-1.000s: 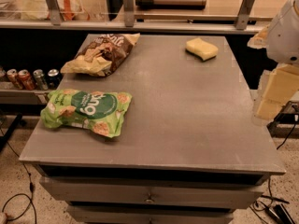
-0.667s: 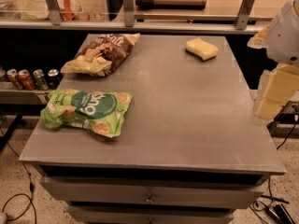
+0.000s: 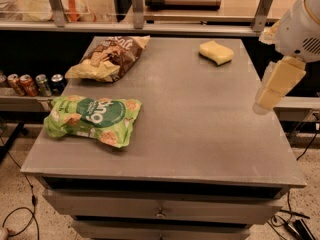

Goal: Move sponge near brown chip bag

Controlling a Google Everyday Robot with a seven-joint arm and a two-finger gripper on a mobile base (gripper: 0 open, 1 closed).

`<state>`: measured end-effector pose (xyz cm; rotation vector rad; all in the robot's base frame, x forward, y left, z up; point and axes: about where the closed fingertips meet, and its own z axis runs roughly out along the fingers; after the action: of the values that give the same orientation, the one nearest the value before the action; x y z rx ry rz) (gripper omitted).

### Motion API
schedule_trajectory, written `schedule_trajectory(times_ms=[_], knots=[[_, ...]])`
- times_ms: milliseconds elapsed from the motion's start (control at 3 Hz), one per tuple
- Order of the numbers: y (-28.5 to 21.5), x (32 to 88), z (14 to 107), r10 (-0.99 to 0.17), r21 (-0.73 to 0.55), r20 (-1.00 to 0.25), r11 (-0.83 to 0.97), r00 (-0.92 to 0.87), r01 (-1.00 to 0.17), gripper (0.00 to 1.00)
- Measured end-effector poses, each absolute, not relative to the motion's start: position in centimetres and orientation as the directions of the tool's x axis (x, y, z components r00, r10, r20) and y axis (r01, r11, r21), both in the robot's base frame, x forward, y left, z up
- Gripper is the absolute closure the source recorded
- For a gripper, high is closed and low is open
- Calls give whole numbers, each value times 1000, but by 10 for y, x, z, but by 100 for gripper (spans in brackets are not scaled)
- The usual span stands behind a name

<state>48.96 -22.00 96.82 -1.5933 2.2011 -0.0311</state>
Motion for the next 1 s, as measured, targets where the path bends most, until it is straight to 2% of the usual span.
schedule_trajectory(times_ms=[667, 1000], knots=[[-221, 595, 939, -759, -234, -555, 536, -341, -811, 0], [-220, 605, 940, -734, -235, -578, 569, -357, -788, 0]])
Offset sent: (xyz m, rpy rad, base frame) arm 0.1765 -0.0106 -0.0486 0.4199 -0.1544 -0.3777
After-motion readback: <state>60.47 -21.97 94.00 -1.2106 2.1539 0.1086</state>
